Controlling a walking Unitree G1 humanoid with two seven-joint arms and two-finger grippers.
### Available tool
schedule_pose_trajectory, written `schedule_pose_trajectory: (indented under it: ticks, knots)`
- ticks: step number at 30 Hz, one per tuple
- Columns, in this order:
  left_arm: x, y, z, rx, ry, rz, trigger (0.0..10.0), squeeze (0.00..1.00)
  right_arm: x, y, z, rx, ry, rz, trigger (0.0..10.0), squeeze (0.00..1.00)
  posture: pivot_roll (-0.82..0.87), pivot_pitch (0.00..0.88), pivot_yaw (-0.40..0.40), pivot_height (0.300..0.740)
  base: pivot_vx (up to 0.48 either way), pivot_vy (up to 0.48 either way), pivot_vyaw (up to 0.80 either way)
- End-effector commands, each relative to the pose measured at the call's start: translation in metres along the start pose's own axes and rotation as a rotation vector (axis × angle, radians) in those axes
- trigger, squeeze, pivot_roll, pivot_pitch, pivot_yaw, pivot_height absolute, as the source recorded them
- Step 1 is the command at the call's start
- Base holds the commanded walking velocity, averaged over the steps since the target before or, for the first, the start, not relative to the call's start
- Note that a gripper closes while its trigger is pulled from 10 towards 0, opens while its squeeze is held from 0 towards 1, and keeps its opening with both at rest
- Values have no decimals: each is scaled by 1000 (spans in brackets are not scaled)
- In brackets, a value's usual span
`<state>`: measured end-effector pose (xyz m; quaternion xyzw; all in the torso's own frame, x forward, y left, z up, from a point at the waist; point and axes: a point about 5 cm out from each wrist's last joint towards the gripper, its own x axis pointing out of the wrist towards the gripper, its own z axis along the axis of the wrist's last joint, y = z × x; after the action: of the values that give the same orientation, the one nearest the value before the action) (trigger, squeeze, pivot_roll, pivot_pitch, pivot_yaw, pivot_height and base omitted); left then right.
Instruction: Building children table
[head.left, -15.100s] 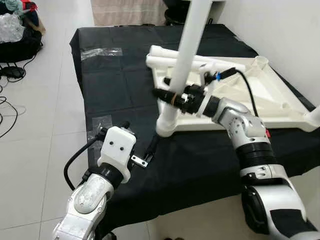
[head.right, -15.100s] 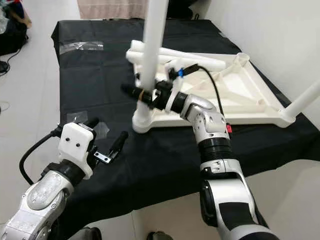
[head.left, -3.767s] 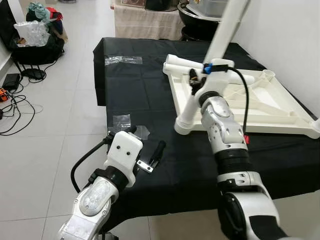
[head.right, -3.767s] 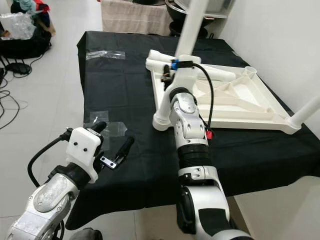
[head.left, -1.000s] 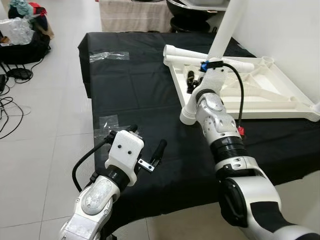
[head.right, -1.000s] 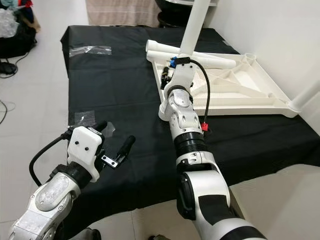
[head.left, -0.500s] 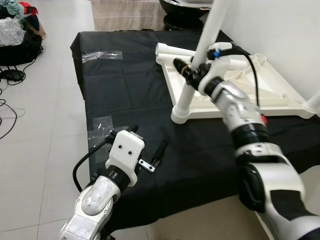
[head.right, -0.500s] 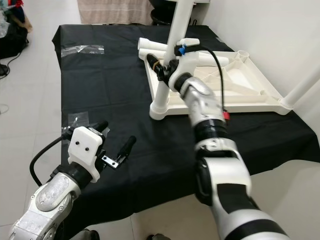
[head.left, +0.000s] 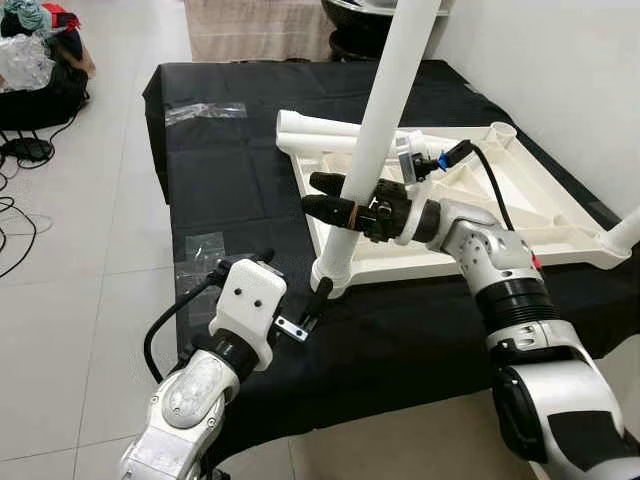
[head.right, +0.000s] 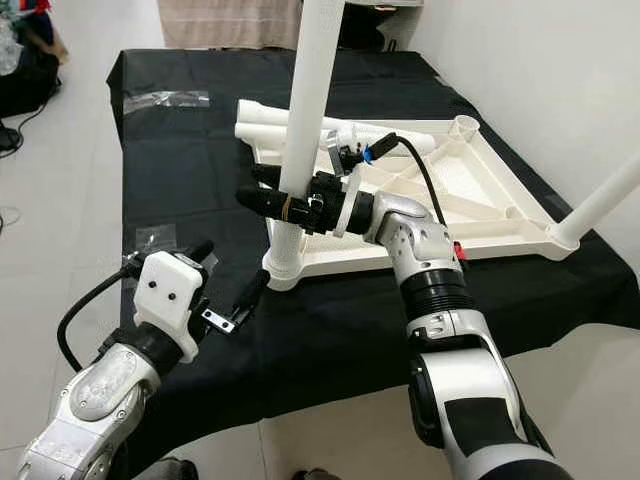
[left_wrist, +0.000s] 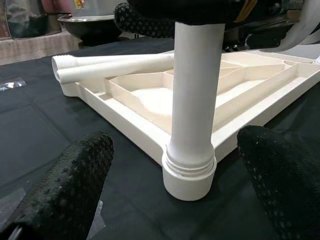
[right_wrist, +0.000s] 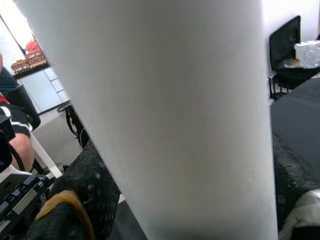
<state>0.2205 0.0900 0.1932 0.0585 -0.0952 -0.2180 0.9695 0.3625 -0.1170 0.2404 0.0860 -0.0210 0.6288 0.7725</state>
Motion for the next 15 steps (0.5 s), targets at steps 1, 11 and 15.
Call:
schedule_pose_trajectory:
  ticks: [1,11,15]
  knots:
    - [-1,-3,-4,-10,15,-11,10000,0,7,4,1,-42,29,59,0,0,100,109,-115,740,0,0,0]
    - [0,-4,-5,-12,11,-19,10000,0,7,-3,1,-64,-16,-85,0,0,91,93,-107,740,0,0,0]
    - [2,-5,-4,-13,8,-24,10000,0,12,-15,1,-62,-55,-284,0,0,90,91,-106,740,0,0,0]
